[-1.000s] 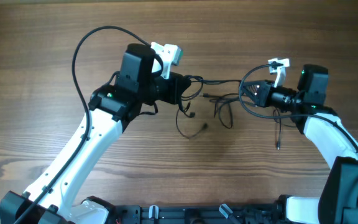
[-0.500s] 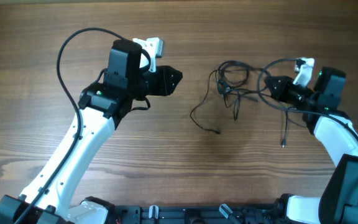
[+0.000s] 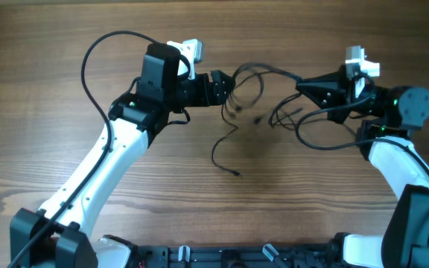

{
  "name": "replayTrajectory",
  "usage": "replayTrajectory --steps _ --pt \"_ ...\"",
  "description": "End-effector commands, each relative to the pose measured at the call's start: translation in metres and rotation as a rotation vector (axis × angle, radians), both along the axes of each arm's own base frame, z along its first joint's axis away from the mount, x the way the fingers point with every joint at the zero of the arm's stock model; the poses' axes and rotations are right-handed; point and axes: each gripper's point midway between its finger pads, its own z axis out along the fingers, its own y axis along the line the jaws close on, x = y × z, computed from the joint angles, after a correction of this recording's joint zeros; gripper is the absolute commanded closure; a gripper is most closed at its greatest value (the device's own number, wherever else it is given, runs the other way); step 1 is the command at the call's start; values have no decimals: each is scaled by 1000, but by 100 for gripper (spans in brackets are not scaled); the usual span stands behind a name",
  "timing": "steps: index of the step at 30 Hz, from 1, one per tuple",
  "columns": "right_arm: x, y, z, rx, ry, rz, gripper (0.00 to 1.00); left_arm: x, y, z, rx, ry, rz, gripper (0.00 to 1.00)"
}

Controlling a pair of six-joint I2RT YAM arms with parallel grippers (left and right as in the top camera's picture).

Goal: Untangle cables

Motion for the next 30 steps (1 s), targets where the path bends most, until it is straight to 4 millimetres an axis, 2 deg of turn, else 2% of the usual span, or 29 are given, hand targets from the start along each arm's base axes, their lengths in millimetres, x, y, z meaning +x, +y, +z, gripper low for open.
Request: replayTrajectory --steps 1,8,11,12,13,14,15,16,17,18,19,21,22,24,28,30 --pt "-12 14 -1 4 154 84 96 6 -1 -8 12 12 5 11" --pt "-19 18 -4 -15 178 126 96 8 -6 -17 16 24 -4 4" --pt "-11 17 0 18 183 82 96 8 -12 -26 26 38 -14 3" --pt "-3 15 2 48 202 43 89 9 -10 -33 42 49 -2 3" --pt "6 14 2 75 221 3 73 11 -5 -40 71 60 24 2" --pt "16 11 -2 96 249 -36 71 13 2 -46 104 69 54 0" --pt "28 8 -12 111 297 -87 70 14 9 -51 139 78 85 0" --pt "40 5 -25 122 366 -143 63 14 13 -55 159 88 106 0" --pt "48 2 -37 126 423 -196 20 14 17 -58 169 106 132 0" --pt "66 -8 -66 114 537 -331 0 13 20 -61 177 123 151 0" --pt "78 -22 -98 73 636 -482 0 10 25 -65 193 144 170 0" --pt "84 -47 -147 -50 741 -703 0 6 30 -71 225 169 183 0" --pt "83 -53 -158 -94 749 -742 0 2 35 -75 246 188 191 0" --pt "81 -53 -159 -102 751 -742 0 -2 40 -80 274 209 202 0" --pt "73 -32 -118 -41 683 -583 0 -5 46 -85 298 236 232 0" --pt "71 -28 -103 -29 650 -549 0 0 58 -86 298 260 354 0"
